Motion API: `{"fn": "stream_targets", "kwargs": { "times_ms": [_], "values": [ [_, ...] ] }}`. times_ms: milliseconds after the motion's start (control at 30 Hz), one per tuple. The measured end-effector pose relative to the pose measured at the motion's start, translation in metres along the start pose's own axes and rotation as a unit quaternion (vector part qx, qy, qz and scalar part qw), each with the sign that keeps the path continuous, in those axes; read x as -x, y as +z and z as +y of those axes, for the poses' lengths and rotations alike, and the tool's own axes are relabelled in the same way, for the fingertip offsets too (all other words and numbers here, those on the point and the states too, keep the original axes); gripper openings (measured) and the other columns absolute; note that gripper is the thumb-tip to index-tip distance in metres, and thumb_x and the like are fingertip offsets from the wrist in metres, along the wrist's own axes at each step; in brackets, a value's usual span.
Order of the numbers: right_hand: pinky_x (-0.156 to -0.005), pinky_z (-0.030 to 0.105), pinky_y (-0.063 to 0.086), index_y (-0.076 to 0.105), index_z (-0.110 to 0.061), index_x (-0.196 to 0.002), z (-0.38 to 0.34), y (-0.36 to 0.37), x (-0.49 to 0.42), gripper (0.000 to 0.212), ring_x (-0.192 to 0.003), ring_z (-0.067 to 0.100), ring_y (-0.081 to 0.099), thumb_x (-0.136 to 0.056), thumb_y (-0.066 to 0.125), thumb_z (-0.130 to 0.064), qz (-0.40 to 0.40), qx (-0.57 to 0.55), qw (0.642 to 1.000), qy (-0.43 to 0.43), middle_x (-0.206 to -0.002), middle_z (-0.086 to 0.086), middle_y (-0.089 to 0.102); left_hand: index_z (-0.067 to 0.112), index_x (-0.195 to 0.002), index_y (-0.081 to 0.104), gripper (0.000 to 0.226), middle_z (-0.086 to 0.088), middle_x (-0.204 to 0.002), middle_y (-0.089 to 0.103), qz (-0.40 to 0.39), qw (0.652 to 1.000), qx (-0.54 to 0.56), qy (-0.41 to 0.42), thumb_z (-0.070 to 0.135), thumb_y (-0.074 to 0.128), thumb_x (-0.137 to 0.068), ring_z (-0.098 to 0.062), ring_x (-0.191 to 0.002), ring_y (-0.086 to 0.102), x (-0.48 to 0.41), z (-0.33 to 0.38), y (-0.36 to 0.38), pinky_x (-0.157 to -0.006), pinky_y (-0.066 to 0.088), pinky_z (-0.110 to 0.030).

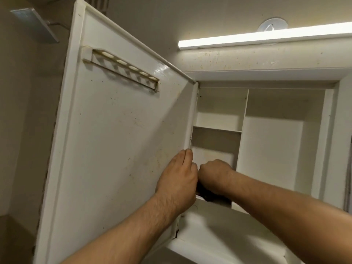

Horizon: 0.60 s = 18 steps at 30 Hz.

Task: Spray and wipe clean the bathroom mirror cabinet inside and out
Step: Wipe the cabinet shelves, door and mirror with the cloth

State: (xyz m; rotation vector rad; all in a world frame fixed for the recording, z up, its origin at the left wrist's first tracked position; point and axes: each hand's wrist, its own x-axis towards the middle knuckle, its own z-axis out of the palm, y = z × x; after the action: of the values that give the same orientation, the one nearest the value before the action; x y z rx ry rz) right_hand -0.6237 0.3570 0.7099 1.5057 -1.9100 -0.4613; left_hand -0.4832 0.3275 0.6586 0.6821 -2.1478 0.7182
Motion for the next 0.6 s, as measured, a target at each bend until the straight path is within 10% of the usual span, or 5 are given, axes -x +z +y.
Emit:
{"fn": "stream_targets", "kwargs": {
  "times_ms": [167,367,600],
  "values": [
    [-0.069,0.039,0.052,0.059,-0.005,-0.131,0.016,-0.020,-0.016,0.032,-0.116,0.031,0.055,-0.102,0.056,-0.017,0.181,0.023,0.977,0.113,-0.131,0.015,0.049,0.007,-0.124,0.056,0.048,-0.015,-0.130,0.050,0.031,0.998,0.048,-0.005,0.018,0.051,-0.078,-0.028,-0.121,0.044,-0.007,0.006,-0.002,-0.116,0.030,-0.040],
    [-0.090,0.045,0.053,0.063,-0.019,-0.122,-0.011,0.011,0.016,0.032,-0.109,0.028,0.059,-0.103,0.047,-0.040,0.004,0.081,0.992,-0.095,-0.120,0.007,0.063,0.002,-0.151,0.033,0.070,-0.025,-0.162,0.017,-0.059,0.994,-0.059,0.066,0.034,0.050,-0.091,-0.038,-0.152,0.006,0.000,-0.001,0.015,-0.123,-0.004,-0.052],
    [-0.109,0.048,0.040,0.049,-0.007,-0.148,0.021,-0.018,-0.002,0.057,-0.132,0.040,0.043,-0.099,0.062,-0.032,0.044,0.308,0.947,0.083,-0.144,0.024,0.045,-0.002,-0.156,0.002,0.072,-0.025,-0.165,-0.009,-0.041,0.994,-0.084,0.058,0.046,0.016,-0.103,-0.035,-0.153,-0.015,0.005,0.000,0.032,-0.115,-0.026,-0.054]
  ]
}}
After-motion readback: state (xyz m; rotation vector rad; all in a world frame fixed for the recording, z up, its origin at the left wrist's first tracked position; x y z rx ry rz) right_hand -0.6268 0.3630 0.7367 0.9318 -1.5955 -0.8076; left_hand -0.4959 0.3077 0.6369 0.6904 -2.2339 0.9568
